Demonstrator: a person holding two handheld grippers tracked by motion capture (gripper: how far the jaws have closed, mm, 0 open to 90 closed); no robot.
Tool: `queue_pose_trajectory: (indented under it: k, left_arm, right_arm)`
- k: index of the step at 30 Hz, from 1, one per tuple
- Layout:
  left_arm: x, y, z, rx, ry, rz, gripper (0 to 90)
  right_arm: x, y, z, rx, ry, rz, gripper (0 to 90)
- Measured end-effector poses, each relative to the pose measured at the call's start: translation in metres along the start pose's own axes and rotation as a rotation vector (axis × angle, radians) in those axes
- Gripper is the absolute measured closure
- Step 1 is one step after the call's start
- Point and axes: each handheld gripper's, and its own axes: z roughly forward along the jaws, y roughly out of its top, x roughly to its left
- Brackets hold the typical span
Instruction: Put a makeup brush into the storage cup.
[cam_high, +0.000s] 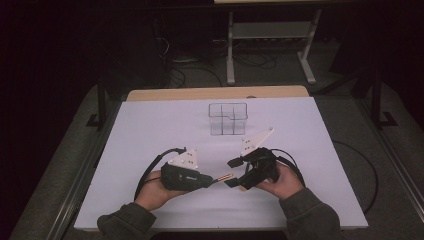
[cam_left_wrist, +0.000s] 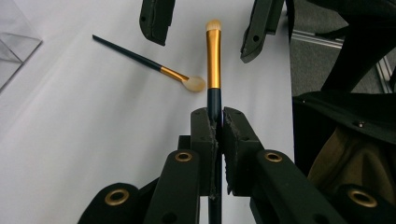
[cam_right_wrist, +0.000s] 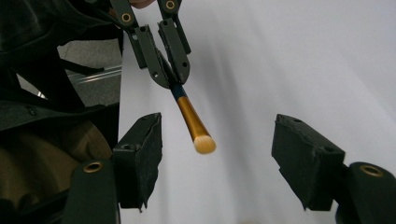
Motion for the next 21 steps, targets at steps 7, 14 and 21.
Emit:
queue_pose_trajectory:
  k: [7,14,21]
  left_arm:
    - [-0.0004,0.0005,0.0028,0.004,-0.010,0.007,83.2]
    - [-0.0018,0.0041,0.0063,0.014,-0.022,0.025,83.2]
    - [-0.0034,0.0052,0.0078,0.011,-0.035,0.029,83.2]
  right_arm:
    - [0.0023,-0.0014,0.0030,0.010,0.030,-0.003,37.2]
    - [0.0021,-0.0029,0.0040,0.003,0.061,-0.015,44.7]
    - [0.0034,-0.0041,0.0056,0.009,0.098,-0.039,55.6]
